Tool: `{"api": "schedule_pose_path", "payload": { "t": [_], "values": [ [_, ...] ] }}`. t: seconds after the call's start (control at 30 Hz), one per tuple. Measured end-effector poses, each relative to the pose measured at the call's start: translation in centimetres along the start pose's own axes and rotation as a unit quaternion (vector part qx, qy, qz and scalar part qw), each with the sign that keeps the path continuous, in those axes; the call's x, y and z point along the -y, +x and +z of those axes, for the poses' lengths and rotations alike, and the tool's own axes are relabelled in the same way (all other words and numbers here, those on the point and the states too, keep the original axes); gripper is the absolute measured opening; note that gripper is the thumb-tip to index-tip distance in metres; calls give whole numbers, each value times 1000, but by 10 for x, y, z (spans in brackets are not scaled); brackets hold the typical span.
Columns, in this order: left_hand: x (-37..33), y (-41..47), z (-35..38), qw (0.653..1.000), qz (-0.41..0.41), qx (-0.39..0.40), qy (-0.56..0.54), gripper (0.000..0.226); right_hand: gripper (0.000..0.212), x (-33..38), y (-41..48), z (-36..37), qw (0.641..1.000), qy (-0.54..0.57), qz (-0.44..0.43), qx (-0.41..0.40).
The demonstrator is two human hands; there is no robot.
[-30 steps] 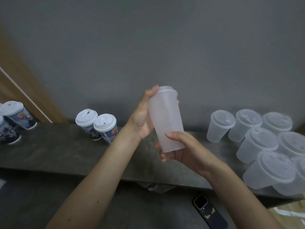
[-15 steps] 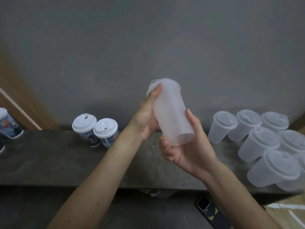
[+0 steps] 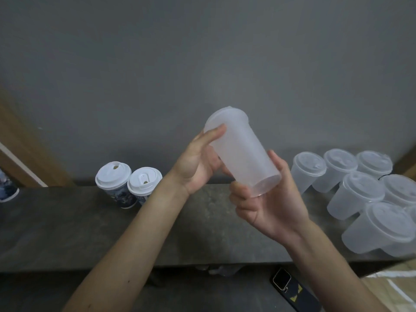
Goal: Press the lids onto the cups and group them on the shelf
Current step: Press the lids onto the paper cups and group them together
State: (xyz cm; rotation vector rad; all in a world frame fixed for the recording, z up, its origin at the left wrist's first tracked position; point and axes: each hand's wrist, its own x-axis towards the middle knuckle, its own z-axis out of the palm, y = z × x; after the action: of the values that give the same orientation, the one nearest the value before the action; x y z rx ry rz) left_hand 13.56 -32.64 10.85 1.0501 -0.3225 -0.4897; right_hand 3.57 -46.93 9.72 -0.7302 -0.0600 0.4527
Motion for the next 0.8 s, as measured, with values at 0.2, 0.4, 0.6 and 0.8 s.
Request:
{"api": "schedule_pose_path", "payload": {
  "t": [0.2,0.4,0.6,0.8],
  "values": [
    [-6,2,-8,998,13,-46,33,57,72,-4,1,5,990,-128,-23,-53],
    [-17,-5,-7,999,-37,14,-17,38,68,-6,-3,15,999,23,13,18],
    [-15,-4,-3,999,-21,1,-32,44,67,-10,-4,9,998,35,7,50],
    [-15,-4,0,994,30,-29,101,54,65,-16,-4,11,959,-249,-60,-121]
  ]
}}
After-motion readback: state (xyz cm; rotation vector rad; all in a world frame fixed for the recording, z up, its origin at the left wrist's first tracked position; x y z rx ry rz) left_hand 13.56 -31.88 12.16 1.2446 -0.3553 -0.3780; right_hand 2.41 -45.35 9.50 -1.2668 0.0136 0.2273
